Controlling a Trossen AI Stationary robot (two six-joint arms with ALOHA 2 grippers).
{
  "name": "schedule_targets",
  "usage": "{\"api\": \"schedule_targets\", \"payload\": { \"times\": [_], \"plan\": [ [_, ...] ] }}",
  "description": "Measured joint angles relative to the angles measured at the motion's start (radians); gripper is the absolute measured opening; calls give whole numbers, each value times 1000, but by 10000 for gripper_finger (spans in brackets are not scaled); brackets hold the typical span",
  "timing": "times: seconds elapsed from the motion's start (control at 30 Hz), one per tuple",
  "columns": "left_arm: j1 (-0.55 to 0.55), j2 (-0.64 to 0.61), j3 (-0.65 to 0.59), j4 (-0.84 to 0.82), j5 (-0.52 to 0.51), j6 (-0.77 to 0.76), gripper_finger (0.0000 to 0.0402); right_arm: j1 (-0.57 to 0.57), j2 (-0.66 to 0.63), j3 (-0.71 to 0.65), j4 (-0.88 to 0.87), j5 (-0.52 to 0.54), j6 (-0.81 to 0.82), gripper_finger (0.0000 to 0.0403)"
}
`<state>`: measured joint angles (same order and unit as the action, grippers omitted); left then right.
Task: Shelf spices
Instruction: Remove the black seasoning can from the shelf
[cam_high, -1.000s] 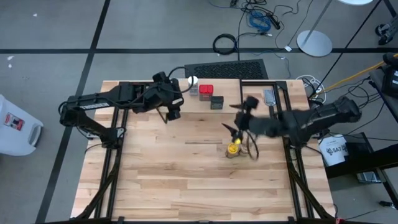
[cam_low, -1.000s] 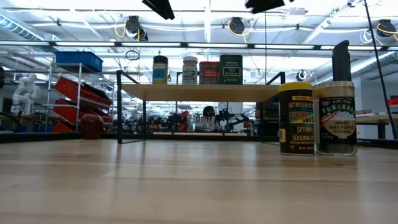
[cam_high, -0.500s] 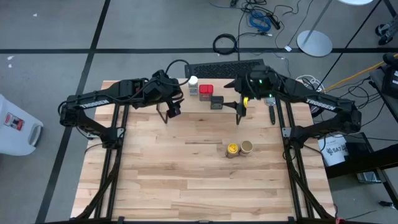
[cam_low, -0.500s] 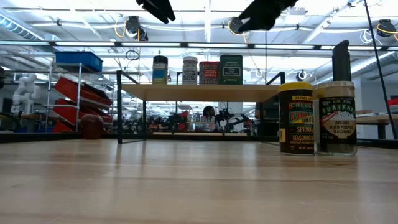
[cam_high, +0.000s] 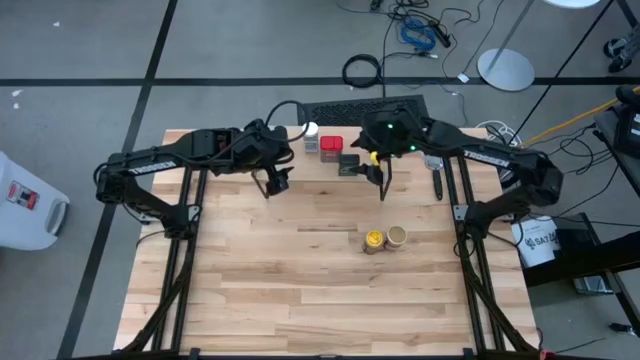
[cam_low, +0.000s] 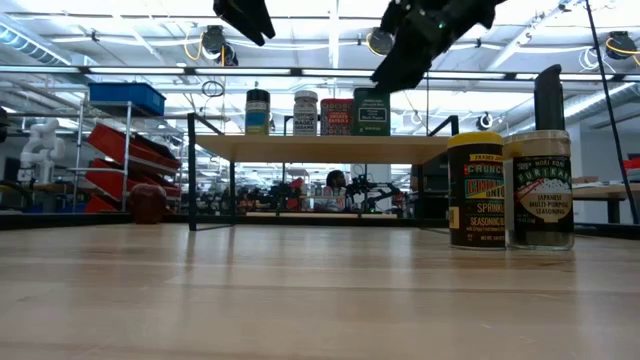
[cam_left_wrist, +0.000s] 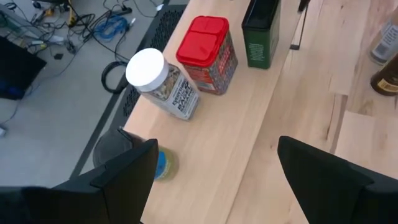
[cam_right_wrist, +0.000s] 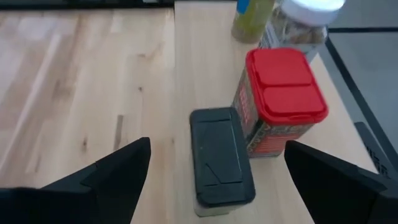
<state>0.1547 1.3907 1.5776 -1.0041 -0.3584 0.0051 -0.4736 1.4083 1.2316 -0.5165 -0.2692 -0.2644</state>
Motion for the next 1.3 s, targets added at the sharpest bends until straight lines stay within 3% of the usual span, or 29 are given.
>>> {"api": "schedule_targets", "payload": {
  "times": [0.3,0.83,1.0,1.3],
  "plan": [
    [0,0,0,-1,0,0,341,-12,52,0,4,0,-13,337],
    [0,0,0,0,1,0,341,-2,45,0,-35,-50,74,170],
    [2,0,-1,13,94,-51,341,8,45,0,-33,-49,106,123],
    [1,0,-1,41,146,-44,341,61,35,0,-41,-48,157,143]
  ]
}}
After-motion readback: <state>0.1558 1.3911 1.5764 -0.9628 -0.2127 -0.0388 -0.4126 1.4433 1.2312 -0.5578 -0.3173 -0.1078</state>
